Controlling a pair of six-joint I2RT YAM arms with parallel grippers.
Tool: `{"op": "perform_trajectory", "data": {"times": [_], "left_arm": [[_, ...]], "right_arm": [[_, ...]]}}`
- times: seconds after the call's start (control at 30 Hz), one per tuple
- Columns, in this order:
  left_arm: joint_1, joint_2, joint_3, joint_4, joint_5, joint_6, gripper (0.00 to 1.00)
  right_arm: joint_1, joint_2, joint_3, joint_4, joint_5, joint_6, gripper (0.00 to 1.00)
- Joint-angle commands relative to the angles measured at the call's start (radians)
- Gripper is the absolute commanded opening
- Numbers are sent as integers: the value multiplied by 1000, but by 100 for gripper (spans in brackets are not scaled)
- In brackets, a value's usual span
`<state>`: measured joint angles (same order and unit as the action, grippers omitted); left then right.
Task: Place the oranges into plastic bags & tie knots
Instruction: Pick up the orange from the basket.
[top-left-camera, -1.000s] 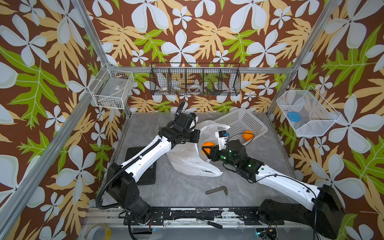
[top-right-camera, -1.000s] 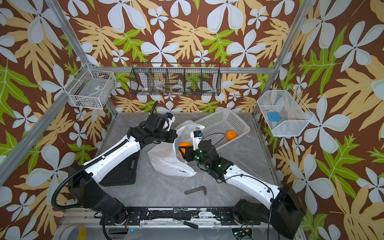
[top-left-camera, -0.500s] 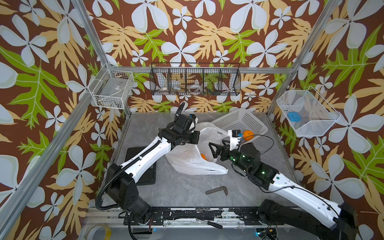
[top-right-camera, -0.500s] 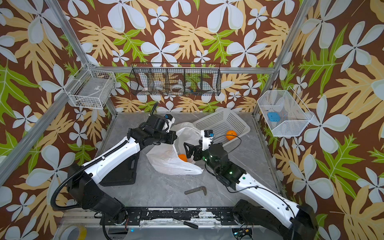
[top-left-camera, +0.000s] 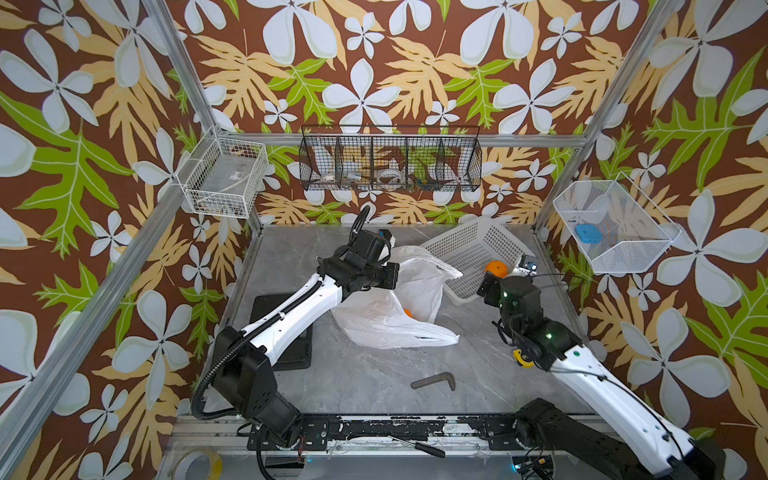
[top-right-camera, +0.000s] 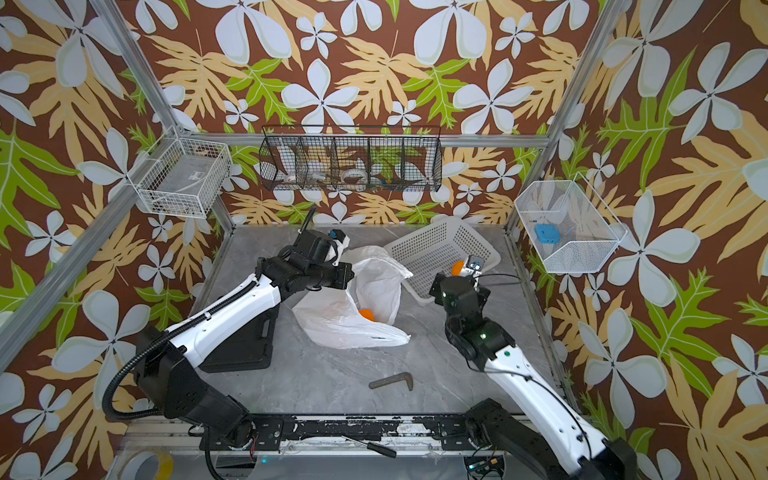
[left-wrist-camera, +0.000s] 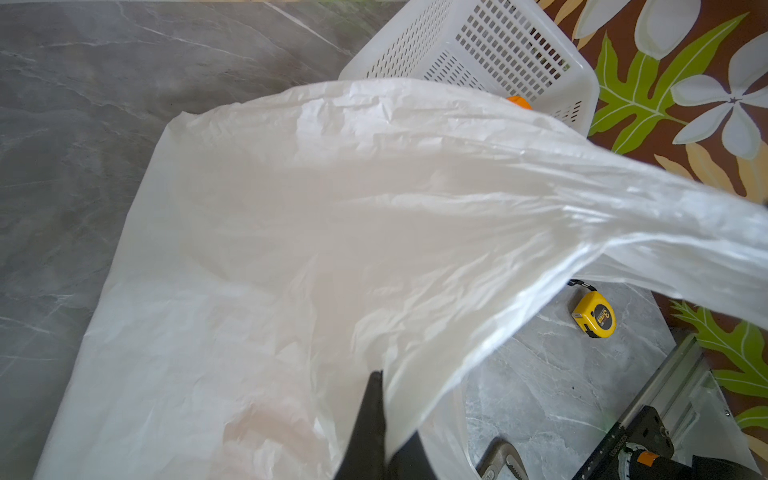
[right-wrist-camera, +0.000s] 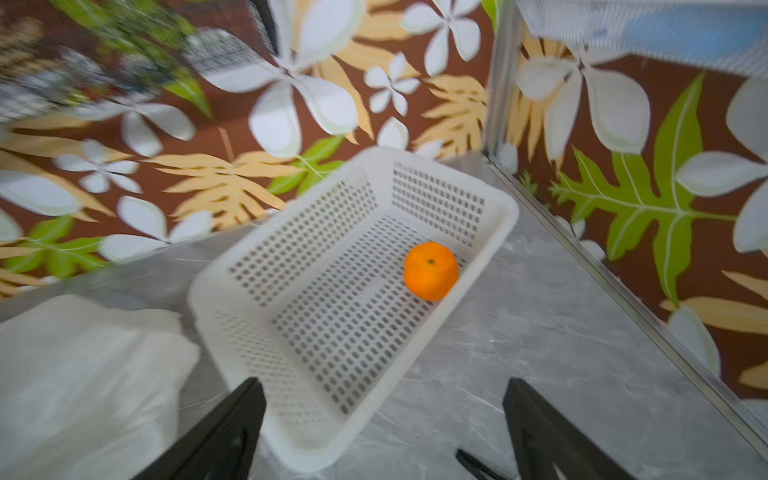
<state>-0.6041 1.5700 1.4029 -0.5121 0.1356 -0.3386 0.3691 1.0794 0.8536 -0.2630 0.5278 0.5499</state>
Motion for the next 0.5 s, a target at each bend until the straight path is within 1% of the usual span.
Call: {"op": "perform_trajectory", "data": {"times": [0.0,0.07,0.13,0.27,0.4,0.47], "left_arm": [[0,-14,-5,18,-13,1,0],[0,-17,-10,22,-11,-3,0],[0,-17,-12,23,-7,-3,0],[0,-18,-10,24,-1,-5,0],[0,-19,-9,23,1,-6,0],[0,-17,-10,23,1,-5,0]], "right_arm": [[-72,149,96,-114,-160,-5,91],[-114,253,174,-142,-196,-36,92],[-169,350,246,-174,-198,-31,91],[-270,537,388,-207,-256,-60,92],[-294,717,560,-308,-289,-107,92],[-296,792,630,-341,-298,-130,95]]}}
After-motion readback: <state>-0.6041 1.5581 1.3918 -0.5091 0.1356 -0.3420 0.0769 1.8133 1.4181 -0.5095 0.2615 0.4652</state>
